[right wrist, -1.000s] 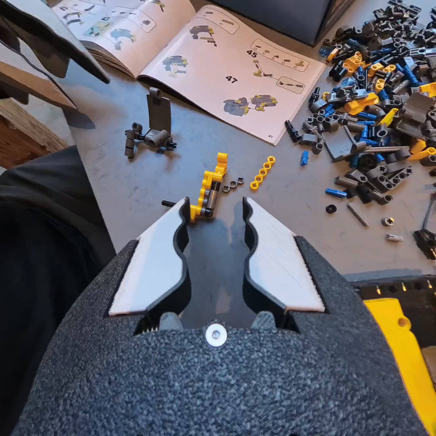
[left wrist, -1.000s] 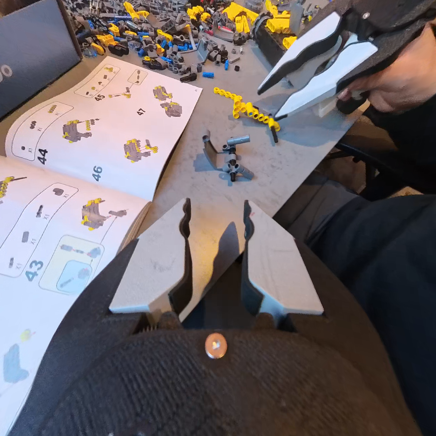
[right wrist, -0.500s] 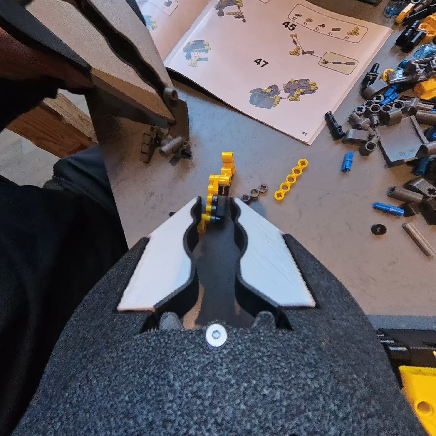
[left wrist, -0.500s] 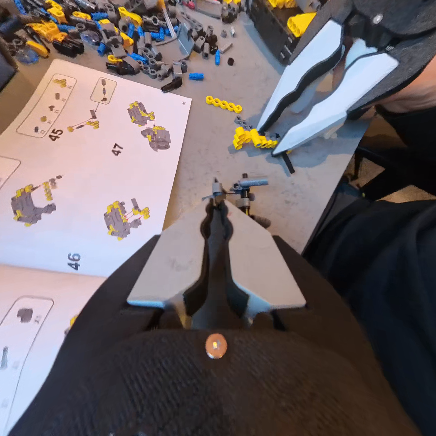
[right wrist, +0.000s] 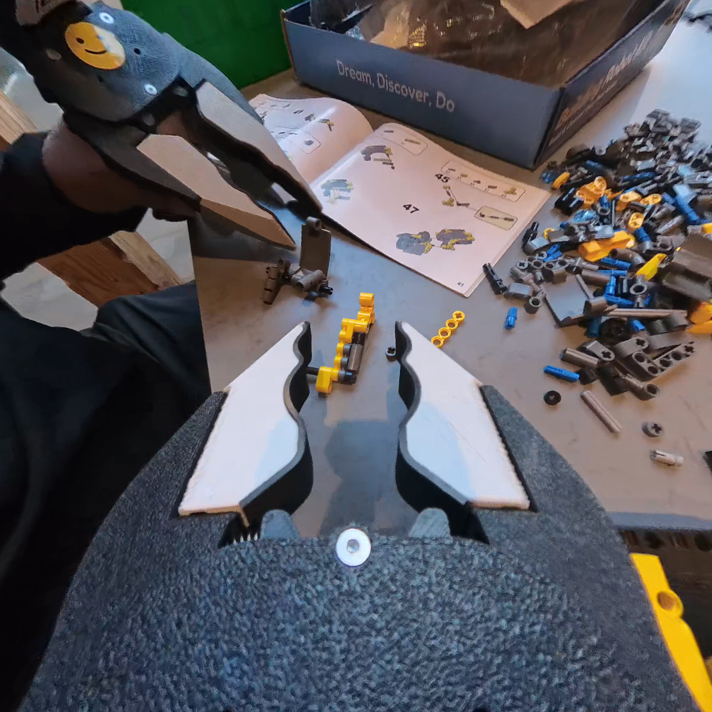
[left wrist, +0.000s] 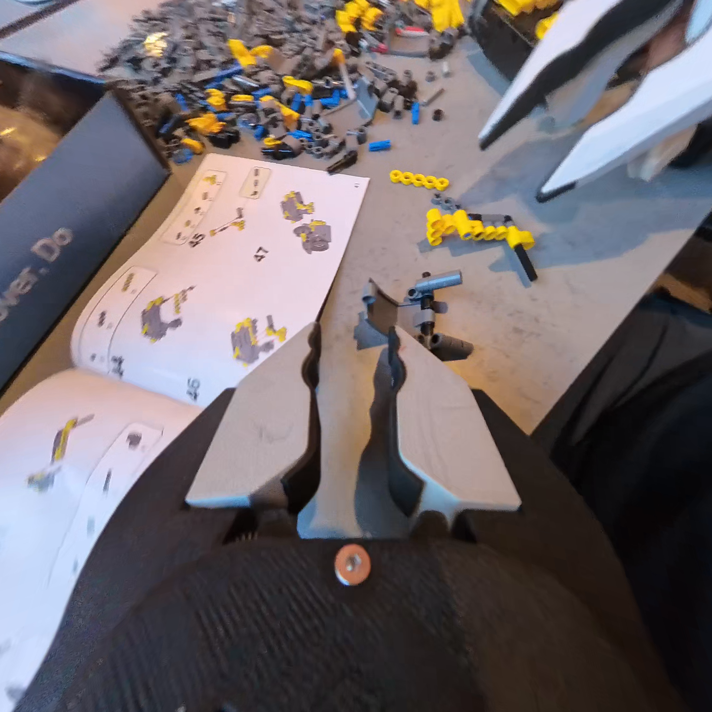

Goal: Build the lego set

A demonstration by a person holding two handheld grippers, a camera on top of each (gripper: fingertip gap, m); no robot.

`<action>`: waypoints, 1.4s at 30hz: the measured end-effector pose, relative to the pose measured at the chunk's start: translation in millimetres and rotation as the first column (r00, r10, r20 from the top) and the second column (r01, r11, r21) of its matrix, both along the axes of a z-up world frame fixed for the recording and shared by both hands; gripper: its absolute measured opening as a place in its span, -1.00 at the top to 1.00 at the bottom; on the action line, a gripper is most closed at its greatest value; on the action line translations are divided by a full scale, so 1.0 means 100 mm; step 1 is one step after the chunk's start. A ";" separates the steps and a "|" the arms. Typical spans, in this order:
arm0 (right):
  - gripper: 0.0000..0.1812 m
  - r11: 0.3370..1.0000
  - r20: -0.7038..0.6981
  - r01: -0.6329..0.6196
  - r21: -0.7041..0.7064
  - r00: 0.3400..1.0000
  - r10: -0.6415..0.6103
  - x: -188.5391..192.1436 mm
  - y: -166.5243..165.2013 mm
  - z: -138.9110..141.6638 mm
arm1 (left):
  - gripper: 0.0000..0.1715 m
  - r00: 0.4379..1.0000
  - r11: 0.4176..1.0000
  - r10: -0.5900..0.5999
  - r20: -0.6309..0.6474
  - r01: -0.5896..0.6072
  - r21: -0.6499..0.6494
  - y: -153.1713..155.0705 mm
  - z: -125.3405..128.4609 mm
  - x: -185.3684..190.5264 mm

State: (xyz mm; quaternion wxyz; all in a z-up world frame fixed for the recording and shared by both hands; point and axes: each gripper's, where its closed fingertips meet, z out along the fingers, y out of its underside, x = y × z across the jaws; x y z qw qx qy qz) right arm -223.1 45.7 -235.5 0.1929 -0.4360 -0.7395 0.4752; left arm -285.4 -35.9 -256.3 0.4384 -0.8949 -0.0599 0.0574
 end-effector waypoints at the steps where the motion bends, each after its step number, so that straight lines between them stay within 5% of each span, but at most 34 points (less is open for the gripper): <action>1: 0.53 1.000 -0.027 0.000 0.024 1.000 0.001 0.01 0.00 0.01 | 0.59 0.999 0.998 0.047 0.005 -0.047 0.032 -0.05 0.04 0.01; 5: 0.53 0.993 -0.094 -0.012 0.120 0.995 0.023 0.04 -0.06 0.01 | 0.50 0.994 0.973 0.101 0.033 -0.105 0.204 -0.23 0.20 0.32; 12: 0.53 0.969 -0.110 -0.008 0.246 0.993 0.036 0.04 -0.10 -0.07 | 0.55 0.992 0.955 -0.124 0.030 0.112 0.274 -0.23 0.16 0.97; 17: 0.51 0.954 -0.176 0.102 0.281 0.983 -0.053 -0.03 0.03 -0.01 | 0.65 0.949 0.947 -0.260 0.180 0.214 0.240 -0.34 -0.04 1.25; 42: 0.36 0.962 -0.298 0.210 0.177 0.943 -0.151 -0.06 0.21 0.24 | 0.62 0.869 0.897 -0.431 0.244 0.382 0.223 -0.05 -0.12 1.38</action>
